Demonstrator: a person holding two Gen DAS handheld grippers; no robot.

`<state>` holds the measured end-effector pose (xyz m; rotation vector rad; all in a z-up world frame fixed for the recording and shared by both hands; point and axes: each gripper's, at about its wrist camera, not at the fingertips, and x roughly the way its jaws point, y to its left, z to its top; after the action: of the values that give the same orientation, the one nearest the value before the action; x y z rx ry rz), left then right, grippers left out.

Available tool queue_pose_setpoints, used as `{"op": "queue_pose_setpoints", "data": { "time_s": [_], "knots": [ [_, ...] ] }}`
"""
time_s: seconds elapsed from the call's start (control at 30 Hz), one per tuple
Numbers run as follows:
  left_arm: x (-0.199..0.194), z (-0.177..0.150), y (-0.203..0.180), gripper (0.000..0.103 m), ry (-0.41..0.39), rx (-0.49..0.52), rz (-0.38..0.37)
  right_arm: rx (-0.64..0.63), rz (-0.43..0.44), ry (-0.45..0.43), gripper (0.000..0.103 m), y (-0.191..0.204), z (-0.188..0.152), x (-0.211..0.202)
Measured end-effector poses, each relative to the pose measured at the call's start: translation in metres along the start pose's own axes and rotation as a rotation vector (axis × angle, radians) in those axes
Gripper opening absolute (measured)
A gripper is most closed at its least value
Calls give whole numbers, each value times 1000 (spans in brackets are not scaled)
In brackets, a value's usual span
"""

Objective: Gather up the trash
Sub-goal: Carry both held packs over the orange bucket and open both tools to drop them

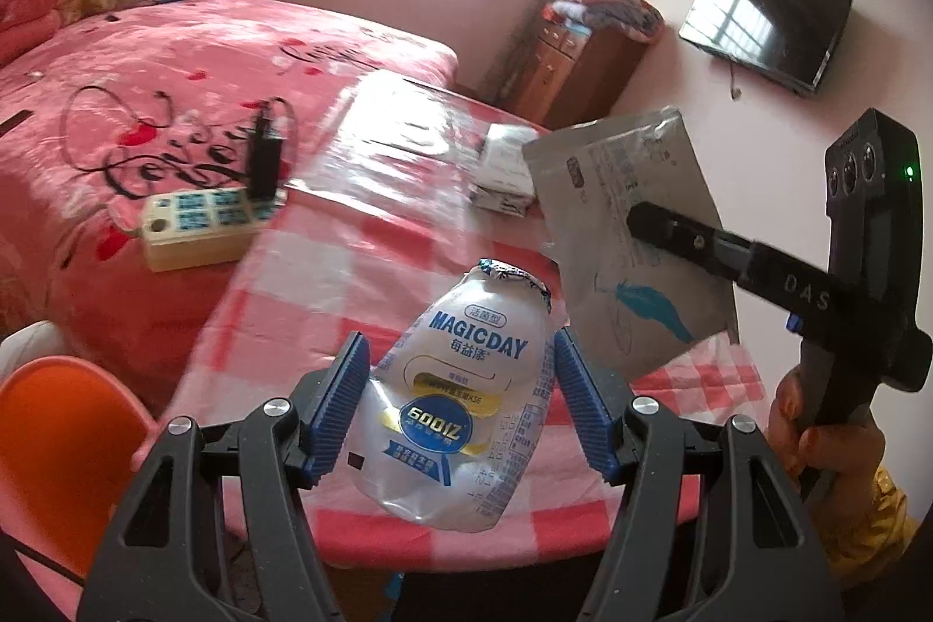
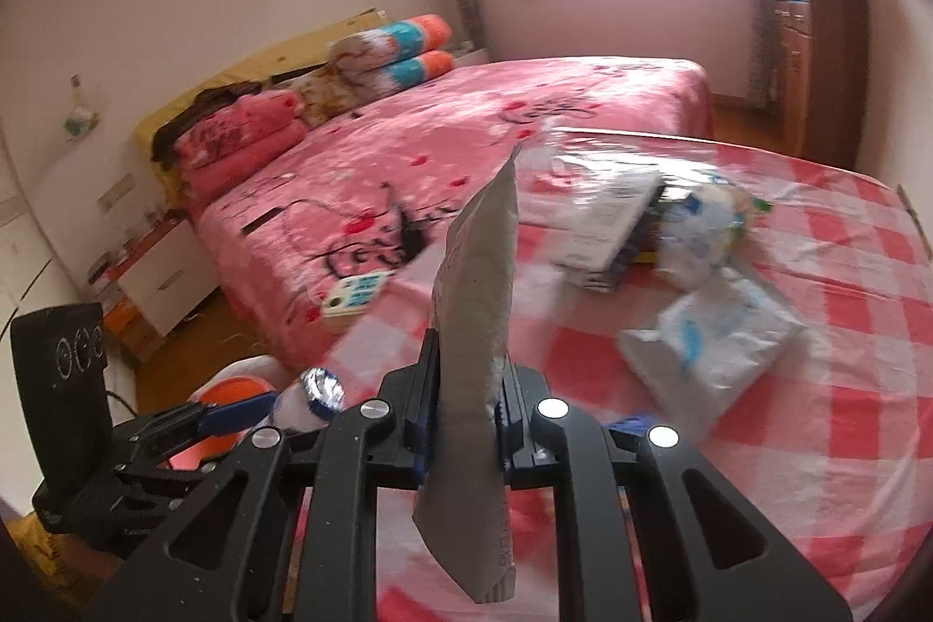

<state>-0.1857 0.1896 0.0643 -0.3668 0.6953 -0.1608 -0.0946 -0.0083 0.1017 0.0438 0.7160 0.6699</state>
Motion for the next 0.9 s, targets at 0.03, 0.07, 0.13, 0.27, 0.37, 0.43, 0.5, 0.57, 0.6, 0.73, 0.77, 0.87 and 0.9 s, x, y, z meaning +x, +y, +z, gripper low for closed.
{"op": "queue_pose_setpoints", "data": {
  "time_s": [0.03, 0.07, 0.13, 0.27, 0.37, 0.43, 0.5, 0.57, 0.6, 0.73, 0.77, 0.87, 0.9],
  "knots": [
    [-6, -1, 5, 66, -9, -8, 9, -13, 25, 11, 18, 11, 0, 3],
    [-12, -1, 10, 66, -17, -17, 21, -20, 42, 19, 18, 18, 0, 6],
    [-26, -4, 25, 66, -36, -46, 52, -37, 94, 46, 18, 38, 0, 14],
    [-49, -10, 54, 66, -63, -107, 111, -75, 175, 106, 18, 74, -2, 33],
    [-65, -19, 78, 66, -81, -159, 170, -111, 235, 157, 18, 107, -4, 50],
    [-75, -25, 97, 66, -90, -200, 211, -138, 263, 184, 18, 127, -8, 59],
    [-84, -32, 115, 66, -100, -242, 249, -173, 290, 214, 18, 149, -12, 70],
    [-92, -40, 134, 66, -107, -286, 284, -194, 312, 239, 18, 166, -16, 78],
    [-95, -44, 141, 66, -109, -304, 295, -203, 324, 254, 18, 175, -18, 83],
    [-104, -57, 169, 66, -115, -375, 338, -224, 357, 304, 18, 199, -26, 101],
    [-106, -59, 175, 66, -117, -390, 345, -234, 362, 320, 18, 207, -29, 107],
    [-107, -68, 192, 66, -118, -430, 377, -260, 361, 343, 19, 223, -36, 121],
    [-107, -71, 197, 66, -115, -442, 385, -268, 364, 353, 20, 227, -38, 126]
  ]
}}
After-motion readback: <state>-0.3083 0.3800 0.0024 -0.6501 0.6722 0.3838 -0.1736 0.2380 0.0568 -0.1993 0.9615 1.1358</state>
